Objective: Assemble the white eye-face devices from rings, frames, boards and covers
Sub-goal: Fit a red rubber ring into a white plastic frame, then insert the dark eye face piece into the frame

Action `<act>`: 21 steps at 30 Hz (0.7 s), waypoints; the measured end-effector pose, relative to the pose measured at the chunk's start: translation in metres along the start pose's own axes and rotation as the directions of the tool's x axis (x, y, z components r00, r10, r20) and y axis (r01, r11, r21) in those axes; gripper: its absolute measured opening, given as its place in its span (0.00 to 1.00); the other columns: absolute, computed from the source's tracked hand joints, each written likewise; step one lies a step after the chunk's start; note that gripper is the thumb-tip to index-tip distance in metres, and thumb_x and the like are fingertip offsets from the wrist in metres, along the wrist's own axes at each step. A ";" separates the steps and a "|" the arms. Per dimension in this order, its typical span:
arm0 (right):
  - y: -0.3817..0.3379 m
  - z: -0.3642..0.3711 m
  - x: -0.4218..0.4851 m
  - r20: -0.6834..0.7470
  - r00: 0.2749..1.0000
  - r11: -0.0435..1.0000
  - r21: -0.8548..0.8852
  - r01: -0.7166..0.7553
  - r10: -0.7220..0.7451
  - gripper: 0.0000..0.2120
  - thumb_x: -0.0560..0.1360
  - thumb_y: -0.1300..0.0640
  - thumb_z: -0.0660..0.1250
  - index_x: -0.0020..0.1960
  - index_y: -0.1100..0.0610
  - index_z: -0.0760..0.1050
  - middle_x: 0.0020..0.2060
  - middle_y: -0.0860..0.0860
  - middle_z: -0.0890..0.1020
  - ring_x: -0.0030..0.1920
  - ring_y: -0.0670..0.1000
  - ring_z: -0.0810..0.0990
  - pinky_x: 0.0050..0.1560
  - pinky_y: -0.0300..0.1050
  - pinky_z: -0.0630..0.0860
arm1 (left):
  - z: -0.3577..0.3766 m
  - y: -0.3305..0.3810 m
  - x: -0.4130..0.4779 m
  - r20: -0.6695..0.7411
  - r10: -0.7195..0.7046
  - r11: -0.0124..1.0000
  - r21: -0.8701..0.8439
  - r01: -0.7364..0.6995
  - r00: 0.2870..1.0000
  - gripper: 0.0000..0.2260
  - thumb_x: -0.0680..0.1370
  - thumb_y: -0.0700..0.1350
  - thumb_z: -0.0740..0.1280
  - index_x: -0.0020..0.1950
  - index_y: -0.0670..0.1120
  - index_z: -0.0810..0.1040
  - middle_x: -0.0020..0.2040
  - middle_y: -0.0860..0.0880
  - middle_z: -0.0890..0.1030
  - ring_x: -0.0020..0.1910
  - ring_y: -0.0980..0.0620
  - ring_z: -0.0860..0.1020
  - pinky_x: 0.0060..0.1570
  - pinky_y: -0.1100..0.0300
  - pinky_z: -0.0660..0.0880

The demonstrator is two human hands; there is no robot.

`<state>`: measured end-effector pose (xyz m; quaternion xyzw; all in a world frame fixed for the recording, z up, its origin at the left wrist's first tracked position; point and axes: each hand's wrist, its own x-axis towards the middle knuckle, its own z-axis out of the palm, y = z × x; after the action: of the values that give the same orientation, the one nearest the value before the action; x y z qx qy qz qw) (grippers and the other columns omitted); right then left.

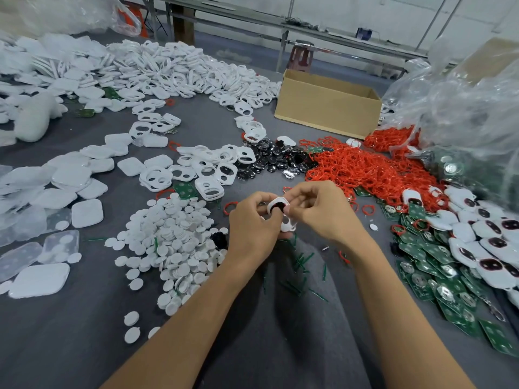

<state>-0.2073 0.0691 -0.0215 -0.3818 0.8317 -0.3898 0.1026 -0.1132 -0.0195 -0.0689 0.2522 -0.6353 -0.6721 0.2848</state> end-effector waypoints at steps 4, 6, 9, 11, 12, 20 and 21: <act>-0.001 -0.005 0.000 -0.019 1.000 0.997 0.072 0.002 -0.001 0.12 0.68 0.72 0.72 0.39 0.56 0.79 0.30 0.51 0.81 0.30 0.47 0.79 0.36 0.40 0.76 | 0.000 0.001 0.000 0.088 -0.067 0.996 -0.058 0.072 0.994 0.03 0.78 0.36 0.66 0.48 0.40 0.80 0.39 0.42 0.84 0.34 0.45 0.84 0.34 0.55 0.82; 0.000 -0.007 0.001 -0.002 1.000 0.996 0.093 -0.001 0.002 0.11 0.68 0.73 0.71 0.40 0.58 0.79 0.31 0.54 0.82 0.32 0.51 0.82 0.38 0.43 0.77 | 0.000 0.002 0.000 0.120 -0.078 0.993 -0.079 0.088 0.990 0.05 0.79 0.35 0.65 0.46 0.40 0.80 0.38 0.42 0.84 0.34 0.45 0.84 0.32 0.59 0.81; -0.001 -0.010 0.000 0.052 0.999 0.997 0.074 0.010 -0.014 0.10 0.68 0.74 0.70 0.40 0.59 0.81 0.31 0.56 0.83 0.33 0.53 0.82 0.40 0.48 0.78 | 0.000 0.003 -0.002 0.177 -0.105 0.985 -0.118 0.127 0.979 0.05 0.79 0.34 0.64 0.48 0.38 0.79 0.38 0.42 0.84 0.34 0.44 0.84 0.32 0.59 0.81; -0.002 -0.014 -0.001 0.081 0.996 0.998 0.063 0.019 -0.025 0.11 0.68 0.74 0.71 0.40 0.59 0.81 0.31 0.55 0.82 0.33 0.53 0.82 0.40 0.49 0.78 | 0.000 0.005 -0.002 0.254 -0.118 0.972 -0.169 0.164 0.960 0.06 0.80 0.32 0.62 0.51 0.36 0.78 0.41 0.40 0.84 0.36 0.43 0.85 0.35 0.58 0.82; -0.003 -0.017 -0.001 0.090 0.996 0.998 0.061 0.018 -0.024 0.11 0.67 0.74 0.71 0.39 0.58 0.82 0.30 0.55 0.82 0.33 0.53 0.82 0.40 0.49 0.78 | 0.000 0.005 -0.003 0.291 -0.117 0.967 -0.183 0.175 0.950 0.07 0.80 0.32 0.62 0.52 0.36 0.79 0.41 0.40 0.84 0.37 0.43 0.85 0.38 0.58 0.82; -0.014 -0.026 -0.008 0.127 0.991 0.999 -0.041 -0.034 0.039 0.08 0.70 0.70 0.71 0.41 0.58 0.83 0.30 0.51 0.82 0.32 0.43 0.77 0.40 0.43 0.75 | -0.004 0.008 -0.002 0.376 -0.144 0.949 -0.209 0.235 0.915 0.09 0.78 0.29 0.61 0.54 0.32 0.79 0.47 0.36 0.82 0.42 0.48 0.83 0.45 0.59 0.82; -0.019 -0.027 -0.007 0.090 0.995 0.997 -0.074 -0.029 0.036 0.06 0.71 0.67 0.71 0.41 0.57 0.84 0.30 0.49 0.81 0.31 0.40 0.76 0.38 0.37 0.73 | -0.003 0.008 -0.002 0.368 -0.143 0.951 -0.207 0.231 0.919 0.10 0.78 0.28 0.60 0.55 0.31 0.78 0.47 0.36 0.82 0.42 0.48 0.83 0.45 0.58 0.82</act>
<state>-0.2045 0.0818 0.0090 -0.3891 0.8460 -0.3396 0.1327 -0.1092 -0.0209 -0.0612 0.1516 -0.5601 -0.8039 0.1309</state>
